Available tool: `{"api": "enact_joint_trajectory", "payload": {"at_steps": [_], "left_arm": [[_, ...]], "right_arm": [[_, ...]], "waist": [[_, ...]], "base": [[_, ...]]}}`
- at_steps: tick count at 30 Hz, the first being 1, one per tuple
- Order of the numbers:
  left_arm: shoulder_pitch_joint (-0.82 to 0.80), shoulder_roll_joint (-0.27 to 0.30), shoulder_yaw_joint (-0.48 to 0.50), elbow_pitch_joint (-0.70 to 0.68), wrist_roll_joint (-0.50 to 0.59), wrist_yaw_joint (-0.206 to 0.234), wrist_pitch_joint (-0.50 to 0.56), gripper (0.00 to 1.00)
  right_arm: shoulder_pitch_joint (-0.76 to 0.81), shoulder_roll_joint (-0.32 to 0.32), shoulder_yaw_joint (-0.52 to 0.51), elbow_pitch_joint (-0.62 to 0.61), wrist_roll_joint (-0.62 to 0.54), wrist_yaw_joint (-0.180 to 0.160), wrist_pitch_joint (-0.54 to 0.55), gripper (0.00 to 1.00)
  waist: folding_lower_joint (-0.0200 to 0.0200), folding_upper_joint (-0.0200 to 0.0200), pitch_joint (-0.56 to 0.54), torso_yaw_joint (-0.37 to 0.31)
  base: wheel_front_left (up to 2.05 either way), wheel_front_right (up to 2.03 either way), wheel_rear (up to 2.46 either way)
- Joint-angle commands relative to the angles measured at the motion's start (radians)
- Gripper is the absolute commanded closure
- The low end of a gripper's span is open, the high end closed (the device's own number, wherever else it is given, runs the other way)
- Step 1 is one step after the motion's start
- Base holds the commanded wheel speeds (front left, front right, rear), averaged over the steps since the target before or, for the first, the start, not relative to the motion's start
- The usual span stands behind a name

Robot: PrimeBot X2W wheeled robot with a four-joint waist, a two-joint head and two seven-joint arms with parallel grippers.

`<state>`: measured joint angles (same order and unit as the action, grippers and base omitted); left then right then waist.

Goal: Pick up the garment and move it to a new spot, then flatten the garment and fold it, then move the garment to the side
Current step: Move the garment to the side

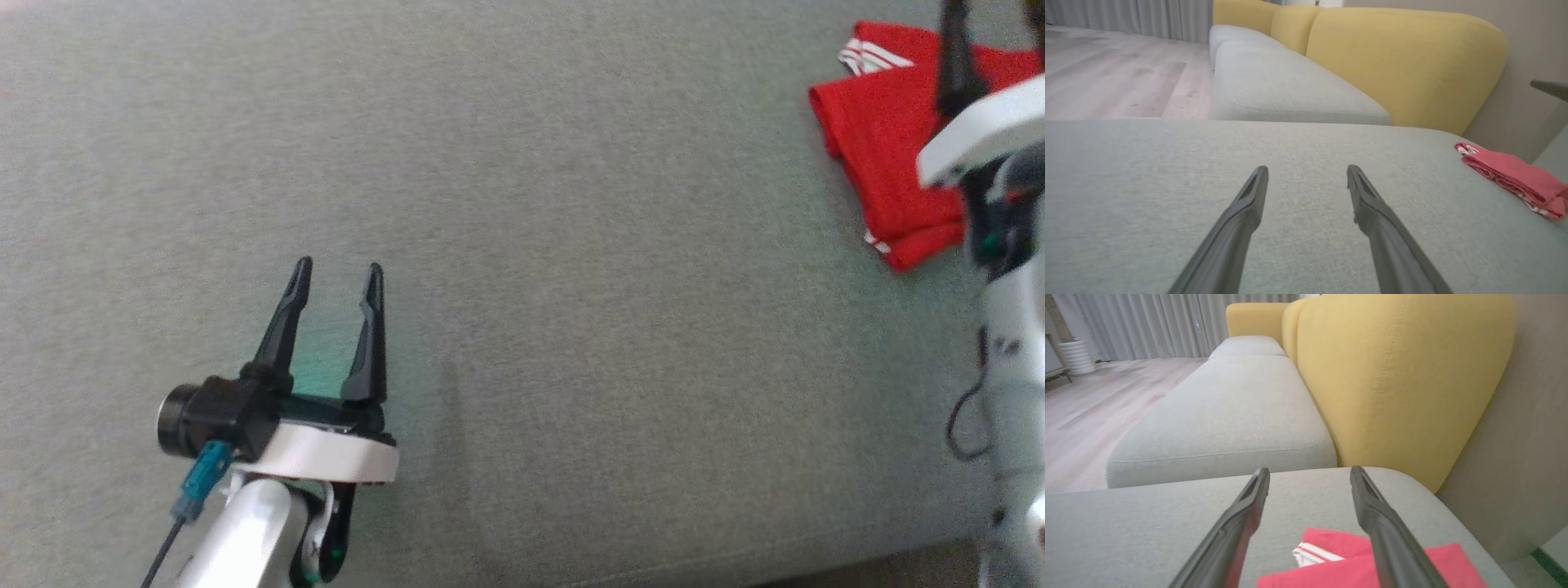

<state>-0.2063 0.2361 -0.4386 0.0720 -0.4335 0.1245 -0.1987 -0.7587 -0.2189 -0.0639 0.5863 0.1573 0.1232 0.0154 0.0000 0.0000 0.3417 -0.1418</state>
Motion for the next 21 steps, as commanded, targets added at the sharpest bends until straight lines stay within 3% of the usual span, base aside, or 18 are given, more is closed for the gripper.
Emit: {"api": "enact_joint_trajectory", "payload": {"at_steps": [1,13,21], "left_arm": [[-0.019,0.005,0.045,-0.021,-0.004,0.009,-0.01,0.0],[0.063,-0.01,0.103,0.077,-0.046,0.017,-0.053,0.0],[0.132,-0.036,0.11,0.107,-0.057,0.011,-0.06,0.0]], "right_arm": [[0.013,0.003,0.017,-0.04,0.006,0.008,-0.014,0.0],[0.328,0.112,0.024,-0.219,0.015,0.008,-0.085,0.0],[0.563,0.164,0.005,-0.366,-0.018,0.008,-0.113,0.0]], "waist": [[0.0,0.0,-0.033,0.034],[0.0,0.0,-0.172,0.182],[0.0,0.0,-0.231,0.23]], "base": [[0.0,0.0,0.0],[0.0,0.0,0.0],[0.0,0.0,0.0]]}}
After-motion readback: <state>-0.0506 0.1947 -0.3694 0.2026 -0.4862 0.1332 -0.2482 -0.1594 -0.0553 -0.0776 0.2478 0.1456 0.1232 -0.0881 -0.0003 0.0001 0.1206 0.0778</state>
